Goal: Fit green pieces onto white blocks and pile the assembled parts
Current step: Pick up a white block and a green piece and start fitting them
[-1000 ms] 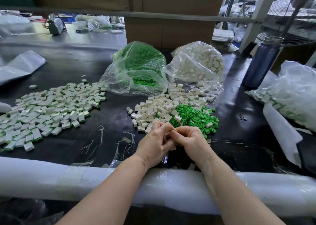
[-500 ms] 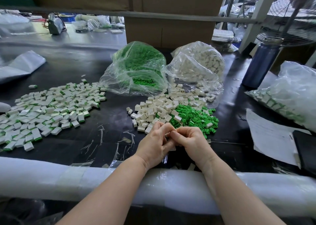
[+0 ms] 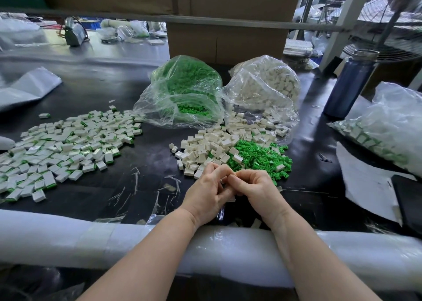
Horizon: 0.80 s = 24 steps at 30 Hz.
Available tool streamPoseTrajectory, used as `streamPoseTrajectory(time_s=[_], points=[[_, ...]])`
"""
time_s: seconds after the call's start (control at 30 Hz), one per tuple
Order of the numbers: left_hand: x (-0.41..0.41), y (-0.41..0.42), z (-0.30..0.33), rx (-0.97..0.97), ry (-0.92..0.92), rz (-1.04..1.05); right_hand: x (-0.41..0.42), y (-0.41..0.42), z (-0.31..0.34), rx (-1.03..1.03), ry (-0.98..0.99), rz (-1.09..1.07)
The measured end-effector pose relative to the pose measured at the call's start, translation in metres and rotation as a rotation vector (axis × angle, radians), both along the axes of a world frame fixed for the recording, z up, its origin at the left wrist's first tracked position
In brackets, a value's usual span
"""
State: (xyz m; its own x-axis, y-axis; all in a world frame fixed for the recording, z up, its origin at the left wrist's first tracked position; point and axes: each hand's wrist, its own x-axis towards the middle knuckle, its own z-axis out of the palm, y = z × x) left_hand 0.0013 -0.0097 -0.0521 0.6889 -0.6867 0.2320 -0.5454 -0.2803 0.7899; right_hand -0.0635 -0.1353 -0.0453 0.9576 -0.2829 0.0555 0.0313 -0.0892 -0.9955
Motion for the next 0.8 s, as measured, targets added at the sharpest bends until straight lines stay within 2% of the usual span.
streamPoseTrajectory(time_s=[0.8], points=[[-0.0014, -0.0004, 0.0033, 0.04, -0.003, 0.005, 0.0015, -0.0021, -0.004, 0.045, 0.002, -0.012]])
